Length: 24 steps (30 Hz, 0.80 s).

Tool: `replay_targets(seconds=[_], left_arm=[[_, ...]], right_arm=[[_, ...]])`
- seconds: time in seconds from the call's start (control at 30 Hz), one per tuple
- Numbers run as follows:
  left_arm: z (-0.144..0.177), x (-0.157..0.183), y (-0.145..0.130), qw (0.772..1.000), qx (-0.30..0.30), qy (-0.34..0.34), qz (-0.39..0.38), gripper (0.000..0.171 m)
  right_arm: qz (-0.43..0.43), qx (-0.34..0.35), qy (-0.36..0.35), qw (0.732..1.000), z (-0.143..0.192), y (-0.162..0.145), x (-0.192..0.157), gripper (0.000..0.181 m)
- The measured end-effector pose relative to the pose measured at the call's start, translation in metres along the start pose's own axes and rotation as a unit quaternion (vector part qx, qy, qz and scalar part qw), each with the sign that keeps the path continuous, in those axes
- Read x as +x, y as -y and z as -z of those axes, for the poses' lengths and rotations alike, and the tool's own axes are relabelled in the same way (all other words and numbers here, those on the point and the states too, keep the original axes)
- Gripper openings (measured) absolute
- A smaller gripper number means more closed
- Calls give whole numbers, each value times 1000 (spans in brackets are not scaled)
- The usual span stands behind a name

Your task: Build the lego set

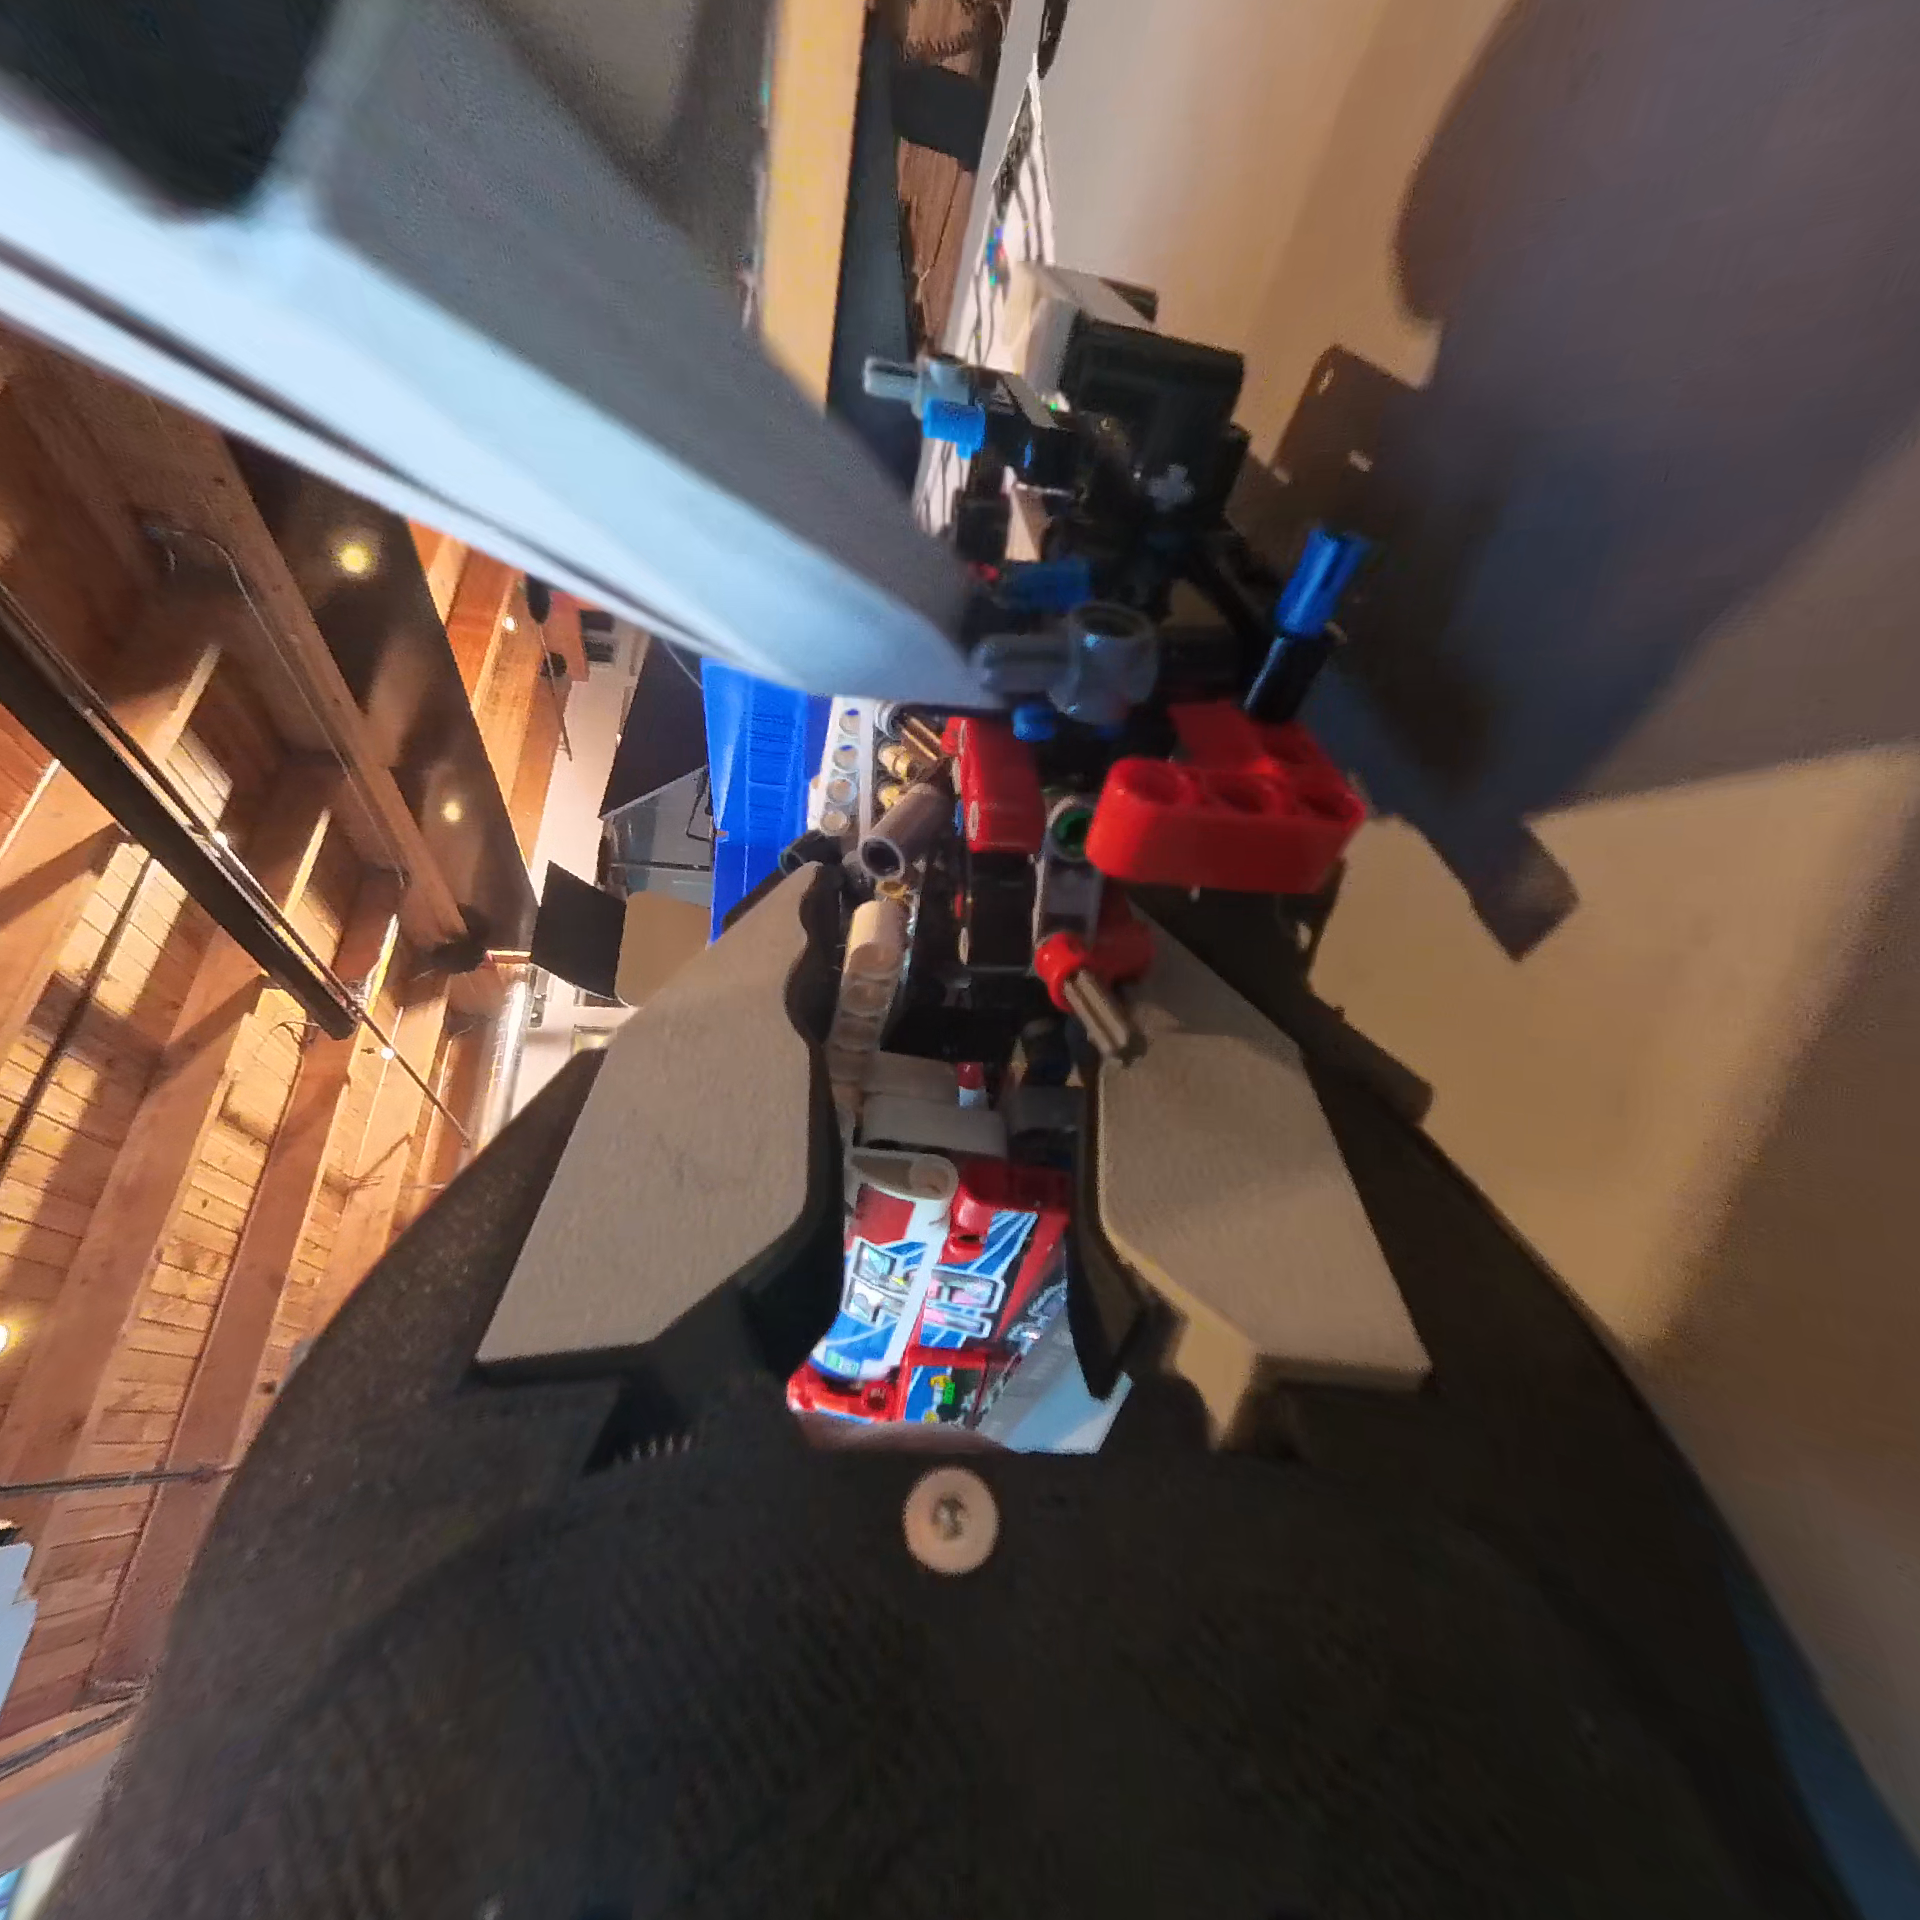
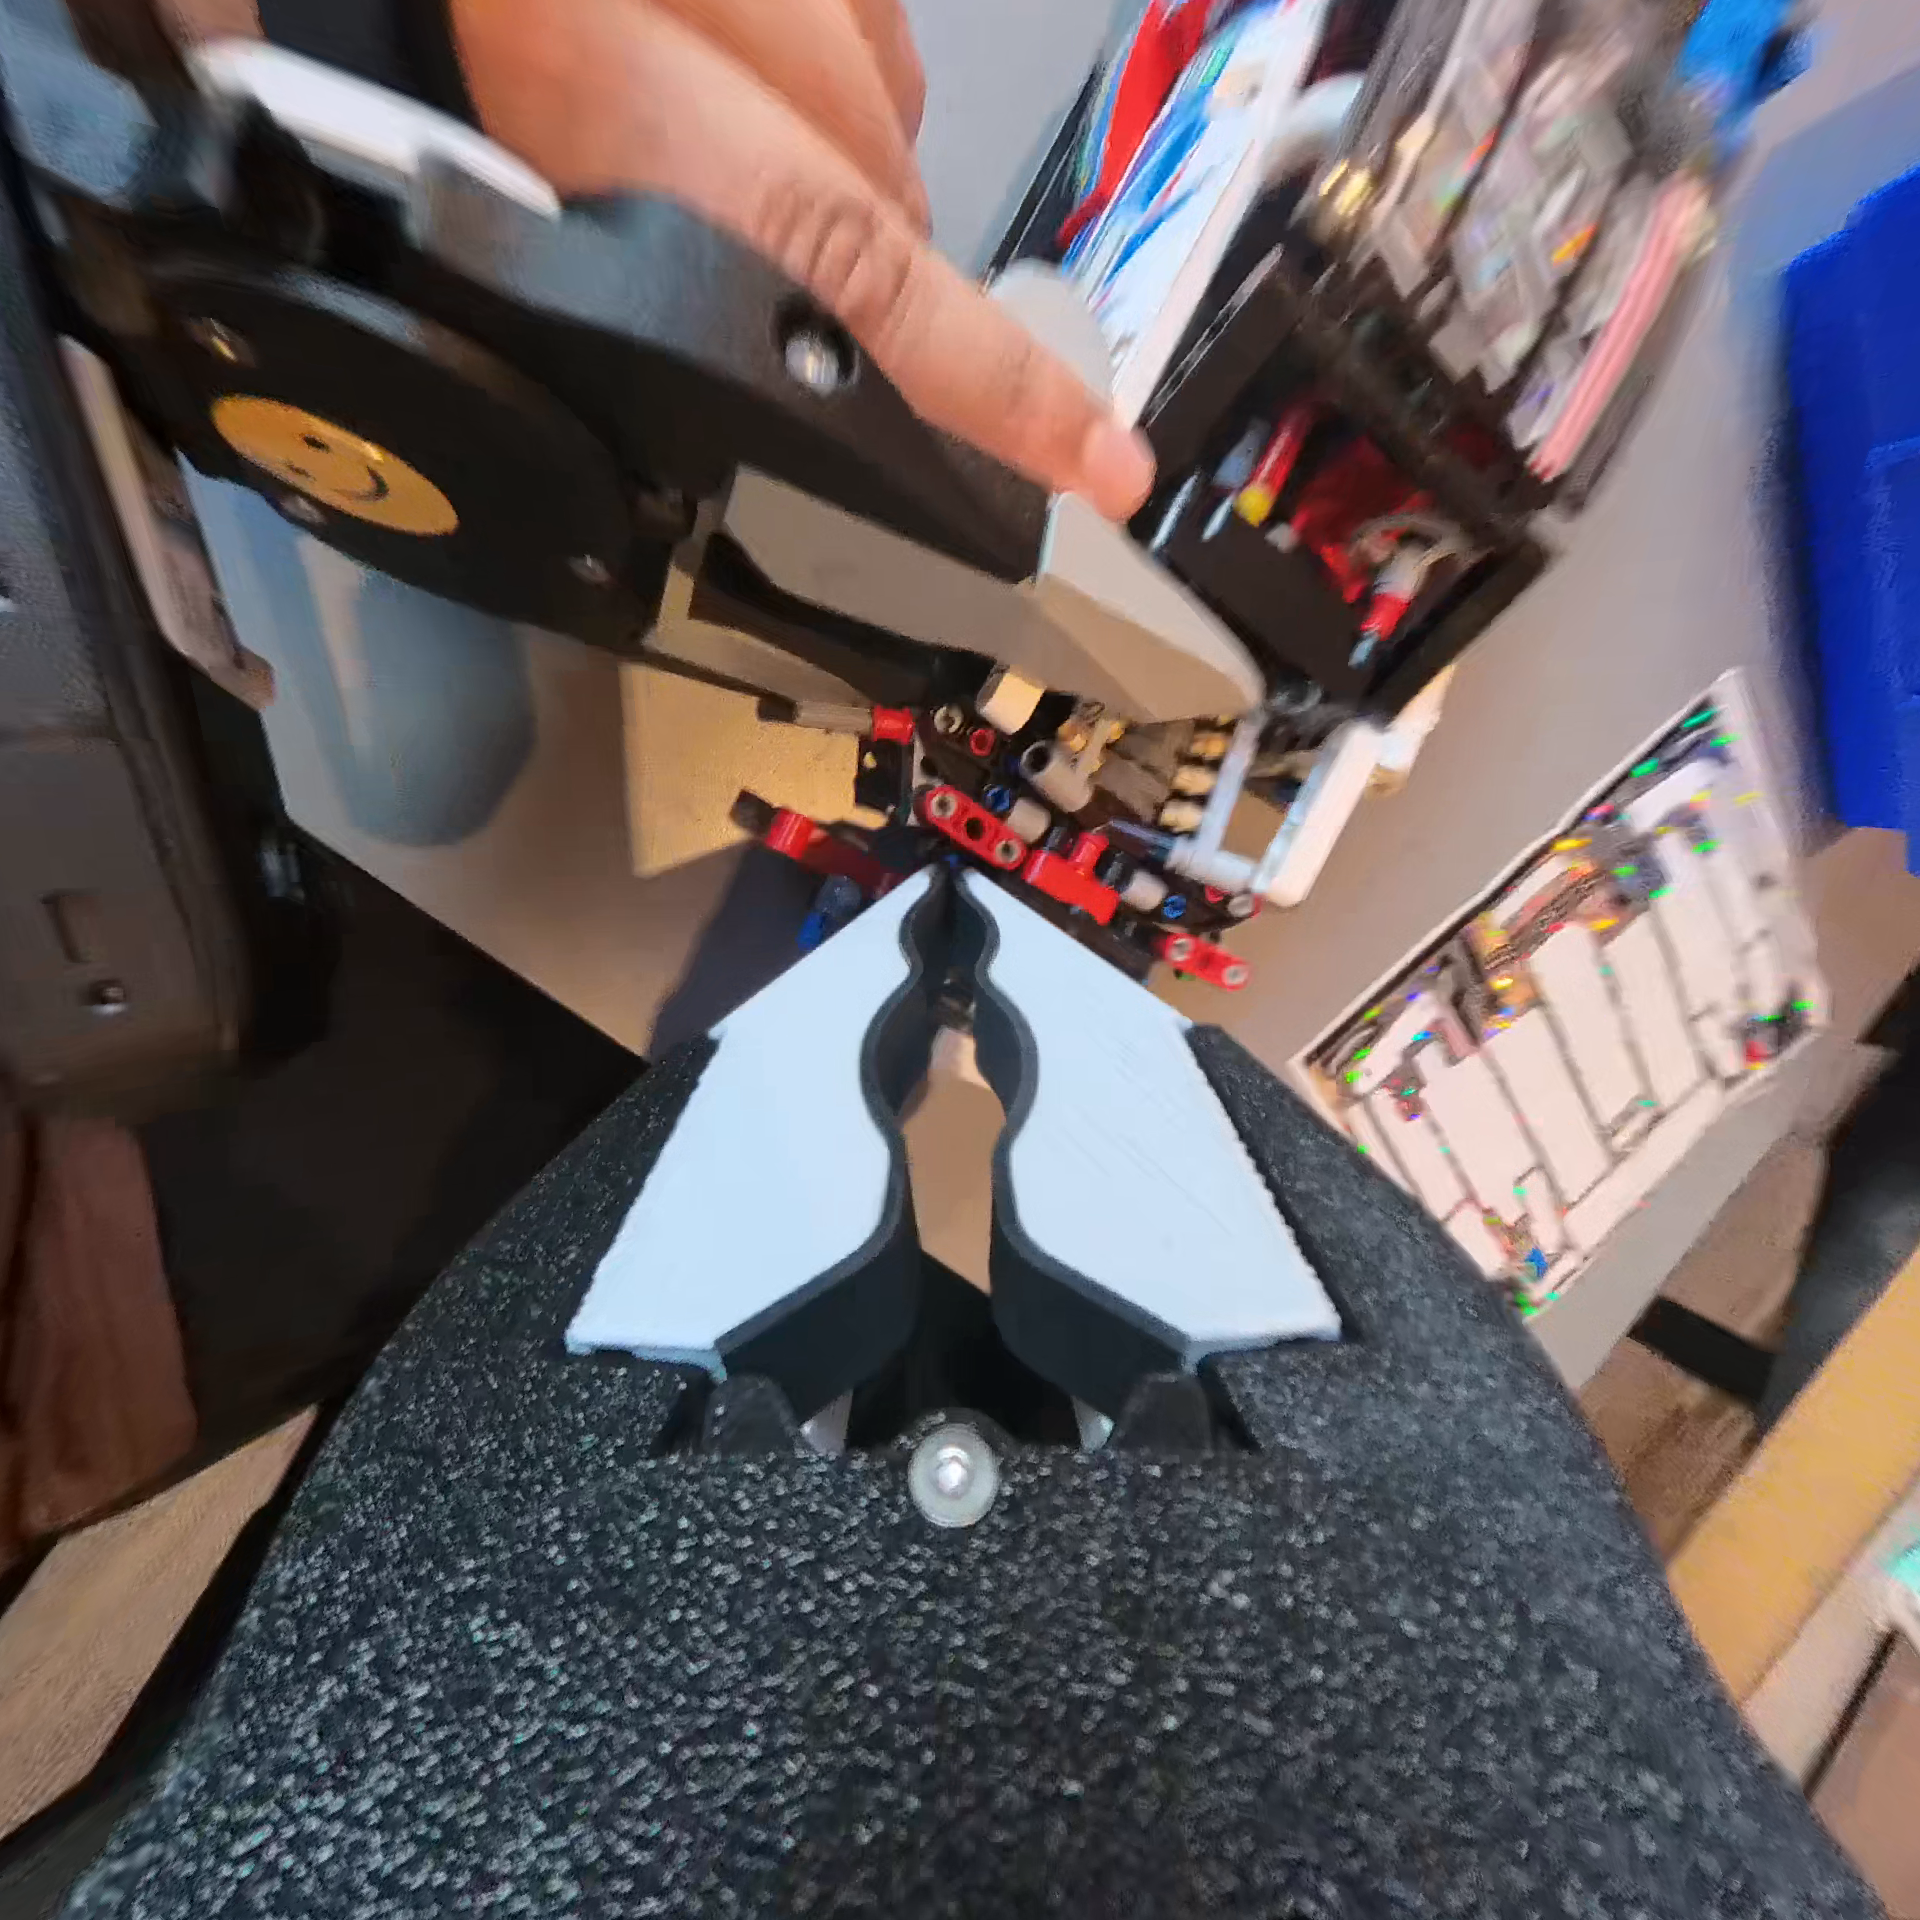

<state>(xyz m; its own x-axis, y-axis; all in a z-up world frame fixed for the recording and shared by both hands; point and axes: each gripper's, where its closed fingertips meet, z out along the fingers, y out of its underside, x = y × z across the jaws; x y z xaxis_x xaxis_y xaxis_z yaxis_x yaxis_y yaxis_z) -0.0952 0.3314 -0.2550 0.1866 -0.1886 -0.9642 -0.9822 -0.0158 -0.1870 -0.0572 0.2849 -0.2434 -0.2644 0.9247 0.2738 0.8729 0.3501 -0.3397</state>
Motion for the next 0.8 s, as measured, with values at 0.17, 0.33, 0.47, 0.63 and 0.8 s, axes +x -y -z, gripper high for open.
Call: replay_targets(seconds=[0.17, 0.33, 0.47, 0.63, 0.8], left_arm=[[0, 1, 0, 1000, 1, -2, -1, 44], [0, 0, -1, 1000, -2, -1, -1, 44], [0, 0, -1, 1000, -1, -2, -3, 44], [1, 0, -1, 1000, -1, -1, -3, 44], [1, 0, -1, 1000, 0, -2, -3, 44]], right_arm=[[-8, 19, 0, 1000, 4, 12, 3, 0], [-1, 19, -17, 1000, 2, 14, 7, 0], [-13, 41, -8, 999, 9, 27, 10, 0], [-19, 22, 4, 1000, -3, 14, 3, 0], [-40, 47, 8, 998, 15, 20, 6, 0]])
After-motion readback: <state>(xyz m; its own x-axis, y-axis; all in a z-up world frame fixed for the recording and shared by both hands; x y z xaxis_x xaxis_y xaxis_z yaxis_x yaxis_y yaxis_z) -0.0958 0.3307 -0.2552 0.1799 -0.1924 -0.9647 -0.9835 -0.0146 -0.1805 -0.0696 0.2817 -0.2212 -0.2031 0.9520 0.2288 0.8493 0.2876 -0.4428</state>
